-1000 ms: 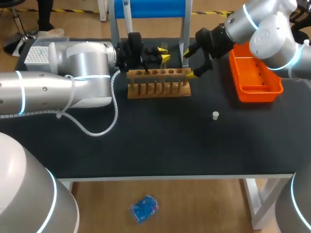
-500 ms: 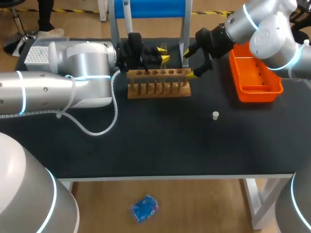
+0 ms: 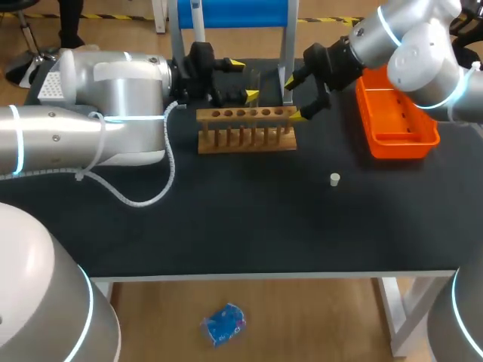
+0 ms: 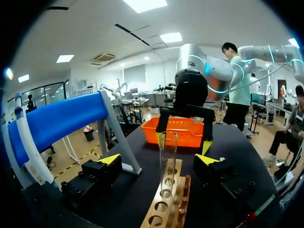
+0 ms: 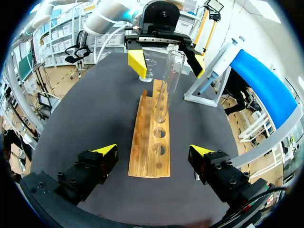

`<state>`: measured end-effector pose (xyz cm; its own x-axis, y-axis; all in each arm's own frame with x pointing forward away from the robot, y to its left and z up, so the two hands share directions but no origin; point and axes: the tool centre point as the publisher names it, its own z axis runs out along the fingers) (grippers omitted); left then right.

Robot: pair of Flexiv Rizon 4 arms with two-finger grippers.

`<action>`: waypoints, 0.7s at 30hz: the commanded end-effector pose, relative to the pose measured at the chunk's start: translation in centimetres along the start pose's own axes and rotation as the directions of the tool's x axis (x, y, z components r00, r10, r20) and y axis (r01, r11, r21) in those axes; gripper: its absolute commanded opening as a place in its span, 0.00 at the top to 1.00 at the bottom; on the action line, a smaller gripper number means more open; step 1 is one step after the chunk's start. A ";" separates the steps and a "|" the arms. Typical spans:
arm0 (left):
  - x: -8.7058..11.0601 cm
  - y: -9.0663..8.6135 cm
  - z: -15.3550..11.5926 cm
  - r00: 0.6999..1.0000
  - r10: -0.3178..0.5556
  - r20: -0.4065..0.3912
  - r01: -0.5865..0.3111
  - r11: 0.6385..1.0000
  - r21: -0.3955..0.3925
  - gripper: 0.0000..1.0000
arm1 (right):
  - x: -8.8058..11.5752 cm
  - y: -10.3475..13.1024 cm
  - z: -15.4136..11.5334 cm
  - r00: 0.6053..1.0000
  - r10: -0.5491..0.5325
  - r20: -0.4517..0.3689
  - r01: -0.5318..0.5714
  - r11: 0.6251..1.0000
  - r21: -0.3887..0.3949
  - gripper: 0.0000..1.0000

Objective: Invert the test tube, pick up the pipette, mount the tip to pipette, aspirate from beaker and dispense into the tube, eject the tip, return the pipette, and cap with the stopper.

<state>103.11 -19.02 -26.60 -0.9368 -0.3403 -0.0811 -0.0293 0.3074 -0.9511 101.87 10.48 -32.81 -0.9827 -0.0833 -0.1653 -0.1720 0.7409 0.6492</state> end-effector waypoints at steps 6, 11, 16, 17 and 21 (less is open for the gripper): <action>1.7 -0.7 -7.7 0.986 -0.054 0.157 0.061 0.997 -0.042 0.00 | -0.1 0.0 -0.1 1.000 0.000 -0.005 0.000 1.000 0.002 0.00; 2.6 -0.3 -11.2 0.958 -0.088 0.274 0.109 0.992 -0.062 0.00 | -0.1 0.0 -0.1 1.000 0.000 -0.005 0.000 1.000 0.002 0.00; 2.9 -0.4 -11.6 0.956 -0.086 0.279 0.107 0.992 -0.061 0.00 | -0.1 0.0 -0.1 1.000 0.000 -0.005 0.000 1.000 0.002 0.00; 2.9 -0.4 -11.6 0.956 -0.086 0.279 0.107 0.992 -0.061 0.00 | -0.1 0.0 -0.1 1.000 0.000 -0.005 0.000 1.000 0.002 0.00; 2.9 -0.4 -11.6 0.956 -0.086 0.279 0.107 0.992 -0.061 0.00 | -0.1 0.0 -0.1 1.000 0.000 -0.005 0.000 1.000 0.002 0.00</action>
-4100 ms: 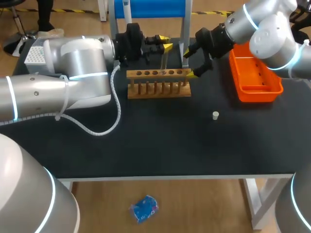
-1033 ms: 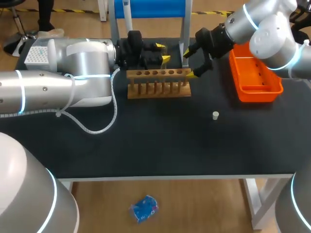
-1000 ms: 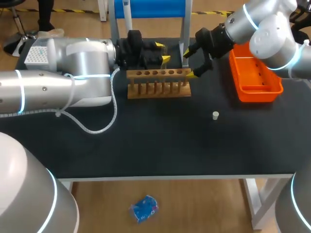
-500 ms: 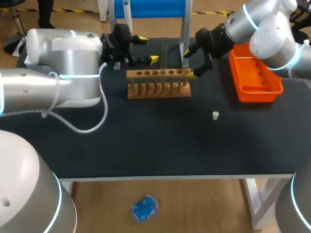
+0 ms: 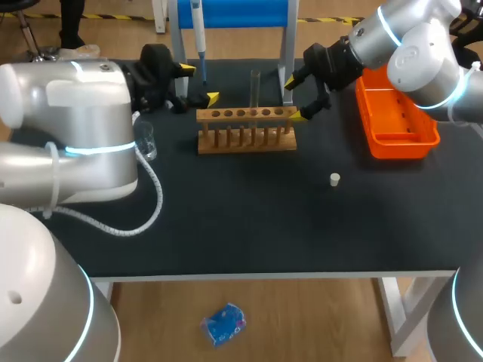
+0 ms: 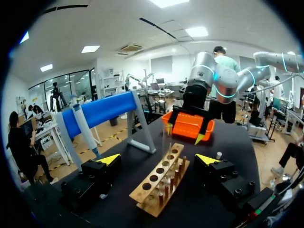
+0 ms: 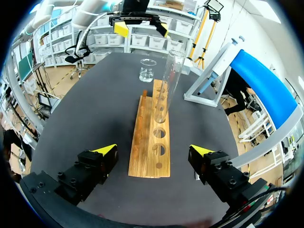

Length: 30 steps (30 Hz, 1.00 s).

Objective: Invert the test tube, pick up the pipette, mount the tip to pipette, aspirate from beaker and dispense into the tube, eject the tip, return the pipette, and cap with the stopper.

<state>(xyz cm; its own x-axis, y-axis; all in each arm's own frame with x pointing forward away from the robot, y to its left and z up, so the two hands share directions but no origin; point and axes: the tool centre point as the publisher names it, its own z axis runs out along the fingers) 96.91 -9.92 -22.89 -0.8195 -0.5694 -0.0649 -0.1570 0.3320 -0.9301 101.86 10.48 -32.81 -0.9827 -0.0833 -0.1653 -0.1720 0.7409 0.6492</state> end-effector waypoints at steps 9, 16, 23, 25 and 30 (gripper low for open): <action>-1.2 0.3 -1.4 0.995 -0.080 0.056 0.078 0.996 0.037 0.00 | 0.9 0.4 -1.1 1.000 -0.008 -0.006 0.008 0.999 -0.039 0.00; -4.5 0.7 -6.1 0.968 -0.218 0.120 0.205 0.972 0.113 0.00 | 6.2 1.8 -3.5 1.000 0.024 0.017 -0.020 0.985 -0.172 0.00; -7.1 2.3 -10.3 0.929 -0.267 0.255 0.229 0.958 0.171 0.00 | 11.8 3.5 -4.8 0.999 0.032 -0.009 -0.033 0.944 -0.329 0.00; -7.9 2.9 -11.1 0.918 -0.272 0.287 0.229 0.957 0.177 0.00 | 13.4 3.9 -5.2 0.999 0.031 -0.014 -0.034 0.926 -0.376 0.00; -9.8 4.3 -12.8 0.890 -0.322 0.322 0.270 0.942 0.197 0.00 | 16.8 4.3 -5.1 0.995 0.048 -0.086 -0.083 0.876 -0.475 0.00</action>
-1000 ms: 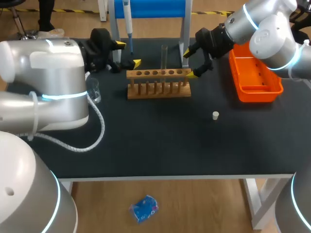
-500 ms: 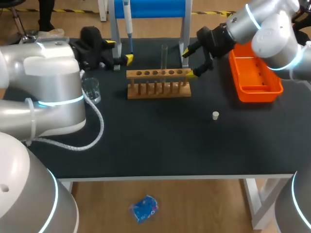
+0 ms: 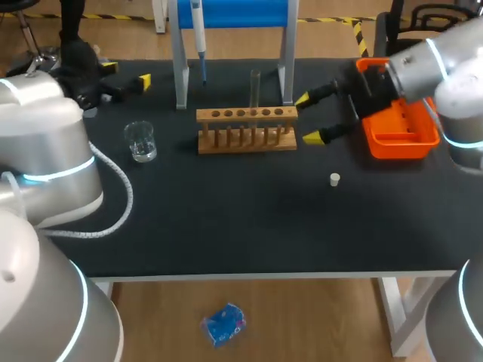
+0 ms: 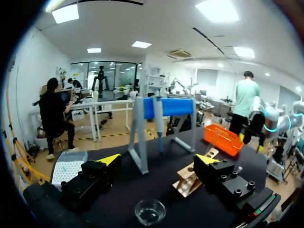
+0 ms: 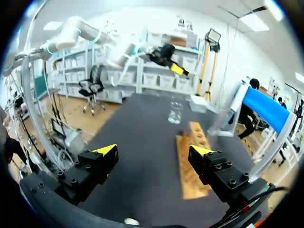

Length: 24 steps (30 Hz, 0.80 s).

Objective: Invert the test tube, pick up the pipette, mount the tip to pipette, aspirate from beaker and dispense into the tube, eject the tip, return the pipette, and cap with the stopper.

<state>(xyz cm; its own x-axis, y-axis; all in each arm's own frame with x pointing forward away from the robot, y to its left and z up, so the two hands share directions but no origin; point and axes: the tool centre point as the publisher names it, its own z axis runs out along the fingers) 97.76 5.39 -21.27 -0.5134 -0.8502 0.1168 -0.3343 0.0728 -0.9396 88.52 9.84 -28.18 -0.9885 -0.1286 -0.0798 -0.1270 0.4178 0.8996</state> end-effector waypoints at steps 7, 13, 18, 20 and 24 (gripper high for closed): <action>-3.9 1.0 -0.8 0.996 -0.065 0.068 0.056 0.990 0.126 0.00 | 7.2 -1.4 0.9 0.995 0.089 -0.047 -0.097 0.970 -0.223 0.00; -4.3 1.2 -0.7 0.993 -0.074 0.089 0.063 0.991 0.121 0.00 | 7.8 -1.2 1.3 0.990 0.076 -0.117 -0.109 0.943 -0.314 0.00; -4.3 1.2 -0.7 0.993 -0.074 0.089 0.063 0.991 0.121 0.00 | 7.8 -1.2 1.3 0.990 0.076 -0.117 -0.109 0.943 -0.314 0.00; -4.3 1.2 -0.7 0.993 -0.074 0.089 0.063 0.991 0.121 0.00 | 7.8 -1.2 1.3 0.990 0.076 -0.117 -0.109 0.943 -0.314 0.00; -4.3 1.2 -0.7 0.993 -0.074 0.089 0.063 0.991 0.121 0.00 | 7.8 -1.2 1.3 0.990 0.076 -0.117 -0.109 0.943 -0.314 0.00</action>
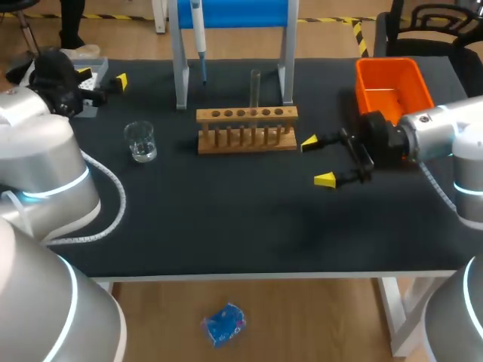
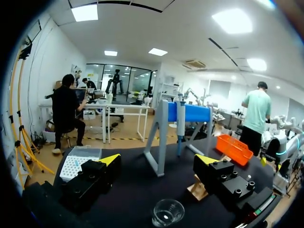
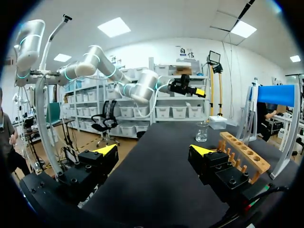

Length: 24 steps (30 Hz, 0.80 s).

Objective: Invert the test tube, pick up the pipette, mount the tip to pipette, aspirate from beaker and dispense into the tube, eject the tip, return the pipette, and cap with the stopper.

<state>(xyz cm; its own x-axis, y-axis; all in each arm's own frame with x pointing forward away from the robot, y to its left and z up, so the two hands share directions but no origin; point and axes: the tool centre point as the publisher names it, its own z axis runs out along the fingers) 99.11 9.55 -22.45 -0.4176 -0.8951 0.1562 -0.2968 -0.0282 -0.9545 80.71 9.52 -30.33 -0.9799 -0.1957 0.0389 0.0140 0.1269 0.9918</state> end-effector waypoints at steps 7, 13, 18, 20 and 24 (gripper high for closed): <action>-3.7 -0.3 -0.8 0.996 -0.019 0.091 0.015 0.999 0.043 0.00 | -0.2 -0.1 0.0 1.000 0.000 -0.005 0.000 1.000 -0.001 0.00; -7.3 -0.4 -1.4 0.988 -0.043 0.147 0.039 0.999 0.035 0.00 | -0.2 -0.1 0.0 1.000 0.000 -0.005 0.000 1.000 -0.001 0.00; -10.0 0.4 -1.5 0.985 0.018 0.169 -0.016 1.000 -0.013 0.00 | -0.2 -0.1 0.0 1.000 0.000 -0.005 0.000 1.000 -0.001 0.00; -11.0 1.0 -1.5 0.984 0.059 0.167 -0.051 0.998 -0.046 0.00 | -0.2 -0.1 0.0 1.000 0.000 -0.005 0.000 1.000 -0.001 0.00; -11.8 1.7 -1.4 0.979 0.100 0.178 -0.089 0.993 -0.072 0.00 | -0.2 -0.1 0.0 1.000 0.000 -0.005 0.000 1.000 -0.001 0.00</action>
<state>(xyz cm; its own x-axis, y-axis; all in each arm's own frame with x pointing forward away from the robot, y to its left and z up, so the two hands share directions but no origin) 101.94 20.47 -25.79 -0.2752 -0.9614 0.0067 -0.2962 0.0781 -0.9519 80.91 9.49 -30.39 -0.9788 -0.2009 0.0400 0.0150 0.1243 0.9921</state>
